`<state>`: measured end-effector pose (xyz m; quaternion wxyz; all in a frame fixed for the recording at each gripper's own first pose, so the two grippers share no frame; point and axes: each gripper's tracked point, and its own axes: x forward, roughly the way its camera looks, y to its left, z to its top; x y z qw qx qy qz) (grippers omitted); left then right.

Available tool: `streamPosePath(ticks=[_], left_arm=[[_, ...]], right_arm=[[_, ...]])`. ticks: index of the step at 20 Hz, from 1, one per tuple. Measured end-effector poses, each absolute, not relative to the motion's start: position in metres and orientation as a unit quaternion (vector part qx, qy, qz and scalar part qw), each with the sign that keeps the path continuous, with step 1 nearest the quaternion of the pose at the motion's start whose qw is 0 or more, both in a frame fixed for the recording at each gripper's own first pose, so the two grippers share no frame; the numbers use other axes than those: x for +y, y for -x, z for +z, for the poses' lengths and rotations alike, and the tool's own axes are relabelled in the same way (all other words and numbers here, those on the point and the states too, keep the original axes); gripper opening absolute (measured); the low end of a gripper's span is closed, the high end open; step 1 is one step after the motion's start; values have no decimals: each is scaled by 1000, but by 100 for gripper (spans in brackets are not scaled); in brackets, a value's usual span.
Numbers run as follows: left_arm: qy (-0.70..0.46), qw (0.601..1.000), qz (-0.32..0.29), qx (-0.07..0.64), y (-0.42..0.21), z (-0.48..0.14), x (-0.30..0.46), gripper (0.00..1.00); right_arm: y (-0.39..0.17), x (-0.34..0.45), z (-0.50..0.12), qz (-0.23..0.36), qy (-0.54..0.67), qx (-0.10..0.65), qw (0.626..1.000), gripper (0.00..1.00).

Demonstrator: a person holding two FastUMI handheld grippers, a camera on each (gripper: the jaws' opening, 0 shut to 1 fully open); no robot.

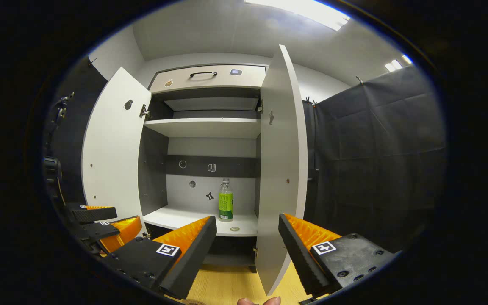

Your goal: Grasp the bottle in the cabinet with the left hand and place it on the coaster, then close the right door with the right hand and the left door with the left hand.

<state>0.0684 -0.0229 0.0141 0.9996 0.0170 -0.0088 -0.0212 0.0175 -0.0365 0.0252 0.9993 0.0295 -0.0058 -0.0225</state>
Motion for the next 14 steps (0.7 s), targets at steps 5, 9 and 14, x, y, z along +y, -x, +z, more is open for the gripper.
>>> streamPosePath(ticks=[5,9,14], left_arm=[[-30,998,-47,-11,-122,19,-56,94],[-48,996,-73,-26,-183,31,-99,94],[-58,993,-89,-43,-259,38,-146,94]], right_arm=[[-4,-60,18,-21,-31,8,999,98],[11,-90,16,-34,-44,17,998,97],[25,-141,17,-69,-30,15,997,98]])
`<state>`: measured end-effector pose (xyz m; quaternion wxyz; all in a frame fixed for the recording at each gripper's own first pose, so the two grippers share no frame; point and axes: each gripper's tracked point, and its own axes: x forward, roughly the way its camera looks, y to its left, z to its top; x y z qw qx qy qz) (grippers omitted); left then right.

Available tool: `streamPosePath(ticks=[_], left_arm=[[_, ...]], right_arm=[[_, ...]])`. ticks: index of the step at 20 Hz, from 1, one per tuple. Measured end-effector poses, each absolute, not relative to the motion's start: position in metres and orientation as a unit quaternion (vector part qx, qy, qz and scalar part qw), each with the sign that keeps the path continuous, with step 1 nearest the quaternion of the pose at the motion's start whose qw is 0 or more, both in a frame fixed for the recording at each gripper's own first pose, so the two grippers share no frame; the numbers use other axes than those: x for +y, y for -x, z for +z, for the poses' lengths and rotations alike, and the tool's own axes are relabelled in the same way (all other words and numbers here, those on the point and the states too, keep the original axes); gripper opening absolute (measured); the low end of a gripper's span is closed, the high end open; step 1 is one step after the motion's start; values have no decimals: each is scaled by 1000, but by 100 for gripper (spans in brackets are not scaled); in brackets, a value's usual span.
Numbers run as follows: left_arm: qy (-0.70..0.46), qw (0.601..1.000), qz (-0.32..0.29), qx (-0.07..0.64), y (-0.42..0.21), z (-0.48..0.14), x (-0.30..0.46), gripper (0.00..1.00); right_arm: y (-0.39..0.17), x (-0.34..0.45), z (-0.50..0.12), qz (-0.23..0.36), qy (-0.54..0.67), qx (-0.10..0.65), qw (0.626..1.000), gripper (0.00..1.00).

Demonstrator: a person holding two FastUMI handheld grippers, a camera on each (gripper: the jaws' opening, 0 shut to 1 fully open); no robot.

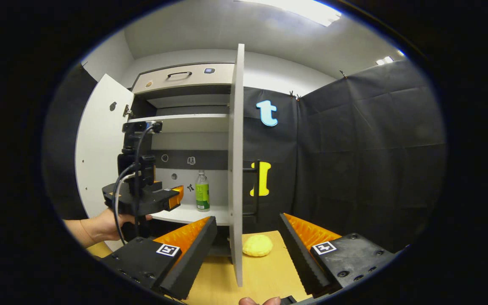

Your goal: Grasp the bottle in the cabinet with the left hand and place it on the coaster, then close the right door with the right hand and the left door with the left hand.

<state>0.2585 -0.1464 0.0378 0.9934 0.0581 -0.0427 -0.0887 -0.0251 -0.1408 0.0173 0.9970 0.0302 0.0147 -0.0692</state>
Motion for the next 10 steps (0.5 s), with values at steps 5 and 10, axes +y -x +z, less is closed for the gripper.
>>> streamPosePath(ticks=[5,10], left_arm=[[-50,996,-77,-22,-337,25,-174,96],[-76,996,-38,-15,-410,10,-174,96]], right_arm=[[31,-187,16,-107,-22,13,994,97],[28,-221,22,-136,-8,1,991,97]])
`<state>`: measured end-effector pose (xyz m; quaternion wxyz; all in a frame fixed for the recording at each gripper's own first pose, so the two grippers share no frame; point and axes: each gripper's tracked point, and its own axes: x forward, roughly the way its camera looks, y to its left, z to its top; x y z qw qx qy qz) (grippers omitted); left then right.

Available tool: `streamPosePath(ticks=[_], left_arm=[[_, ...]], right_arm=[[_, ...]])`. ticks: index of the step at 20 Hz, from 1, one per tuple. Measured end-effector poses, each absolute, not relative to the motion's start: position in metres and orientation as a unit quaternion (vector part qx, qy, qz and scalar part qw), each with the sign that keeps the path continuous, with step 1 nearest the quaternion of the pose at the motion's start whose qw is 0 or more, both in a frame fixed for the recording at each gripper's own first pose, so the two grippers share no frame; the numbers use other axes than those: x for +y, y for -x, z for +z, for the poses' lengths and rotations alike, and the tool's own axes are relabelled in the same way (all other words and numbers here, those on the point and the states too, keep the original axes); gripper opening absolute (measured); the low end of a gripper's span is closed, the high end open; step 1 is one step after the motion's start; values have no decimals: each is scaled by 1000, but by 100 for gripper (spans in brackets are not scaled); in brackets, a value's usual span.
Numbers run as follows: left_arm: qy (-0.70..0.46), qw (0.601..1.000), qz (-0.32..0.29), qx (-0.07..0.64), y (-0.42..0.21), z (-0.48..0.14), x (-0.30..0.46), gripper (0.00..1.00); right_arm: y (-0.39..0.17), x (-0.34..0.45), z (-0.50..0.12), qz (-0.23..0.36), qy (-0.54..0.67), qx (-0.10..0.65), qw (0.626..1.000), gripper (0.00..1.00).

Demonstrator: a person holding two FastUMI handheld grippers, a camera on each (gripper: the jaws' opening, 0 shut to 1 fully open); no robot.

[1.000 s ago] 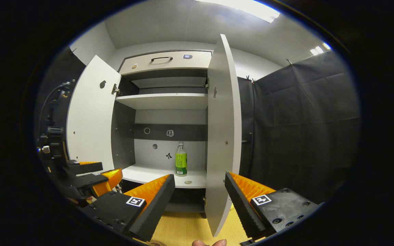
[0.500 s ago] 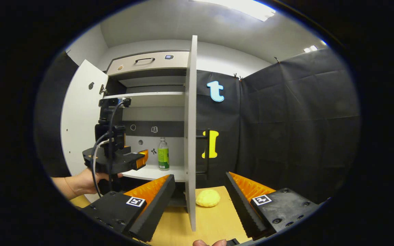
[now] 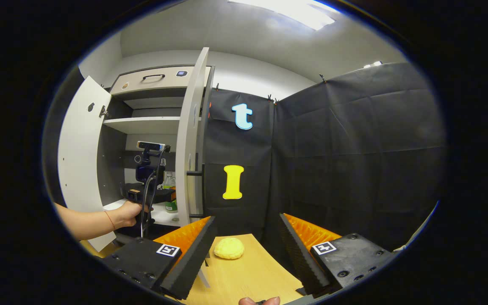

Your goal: Grasp the bottle in the cabinet with the left hand and place it on the coaster, then close the right door with the right hand and the left door with the left hand.

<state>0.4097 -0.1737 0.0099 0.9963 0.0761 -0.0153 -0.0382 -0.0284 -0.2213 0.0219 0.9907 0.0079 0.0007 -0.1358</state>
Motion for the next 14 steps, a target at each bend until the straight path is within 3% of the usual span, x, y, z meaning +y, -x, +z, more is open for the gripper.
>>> streamPosePath(ticks=[7,11,13,14], left_arm=[[-74,997,-2,8,-473,-16,-168,96],[-34,999,-14,20,-490,-23,-172,96],[-23,999,-24,20,-489,-22,-171,81],[-17,999,-31,19,-486,-21,-171,79]], right_arm=[[21,-239,13,-149,-3,9,989,97],[21,-245,10,-157,7,11,987,97],[21,-246,11,-162,4,10,987,97],[21,-247,11,-163,3,9,987,97]])
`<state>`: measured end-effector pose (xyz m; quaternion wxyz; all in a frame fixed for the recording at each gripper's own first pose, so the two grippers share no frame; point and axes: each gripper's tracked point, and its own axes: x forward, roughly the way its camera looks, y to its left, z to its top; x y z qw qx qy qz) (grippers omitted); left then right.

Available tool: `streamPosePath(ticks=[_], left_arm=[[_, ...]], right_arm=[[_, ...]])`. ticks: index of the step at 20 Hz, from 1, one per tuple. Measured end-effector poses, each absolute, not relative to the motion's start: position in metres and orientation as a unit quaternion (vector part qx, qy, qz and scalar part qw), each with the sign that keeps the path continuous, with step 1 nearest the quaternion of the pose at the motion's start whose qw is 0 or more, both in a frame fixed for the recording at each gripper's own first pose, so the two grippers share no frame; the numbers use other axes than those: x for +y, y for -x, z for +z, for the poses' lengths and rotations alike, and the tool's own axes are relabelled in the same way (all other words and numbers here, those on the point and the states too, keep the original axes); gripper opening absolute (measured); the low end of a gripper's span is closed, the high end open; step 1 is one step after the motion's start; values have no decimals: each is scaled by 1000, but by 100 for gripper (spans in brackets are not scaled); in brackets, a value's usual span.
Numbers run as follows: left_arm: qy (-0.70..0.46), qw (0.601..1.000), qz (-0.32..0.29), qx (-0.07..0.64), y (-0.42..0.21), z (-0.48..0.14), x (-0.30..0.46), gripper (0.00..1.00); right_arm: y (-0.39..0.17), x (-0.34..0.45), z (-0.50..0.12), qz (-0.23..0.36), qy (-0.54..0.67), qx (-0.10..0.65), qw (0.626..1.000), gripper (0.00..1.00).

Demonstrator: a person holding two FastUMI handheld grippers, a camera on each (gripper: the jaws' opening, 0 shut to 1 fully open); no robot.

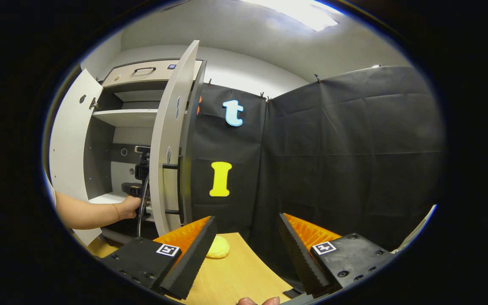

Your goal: Grasp the bottle in the cabinet with the left hand and place it on the coaster, then close the right door with the right hand and the left door with the left hand.

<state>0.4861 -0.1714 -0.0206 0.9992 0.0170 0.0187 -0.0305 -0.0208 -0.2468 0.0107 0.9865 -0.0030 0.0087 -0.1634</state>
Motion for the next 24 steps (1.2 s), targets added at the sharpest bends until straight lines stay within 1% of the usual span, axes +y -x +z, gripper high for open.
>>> streamPosePath(ticks=[2,6,12,17,20,24], left_arm=[[-21,999,-27,6,-474,-10,-165,78],[-29,998,-46,-22,-421,16,-153,77],[-29,997,-67,-38,-313,19,-121,77],[-27,996,-77,-34,-229,-4,-100,77],[-38,995,-82,-31,-184,-27,-91,77],[-24,995,-94,-26,-127,-65,-91,77]], right_arm=[[21,-247,9,-165,1,9,986,97],[24,-241,12,-155,-1,2,988,97],[23,-217,17,-127,-8,-8,992,97],[26,-202,22,-111,-5,-18,994,97],[27,-195,24,-104,0,-20,994,97],[29,-187,31,-96,2,-28,995,97]])
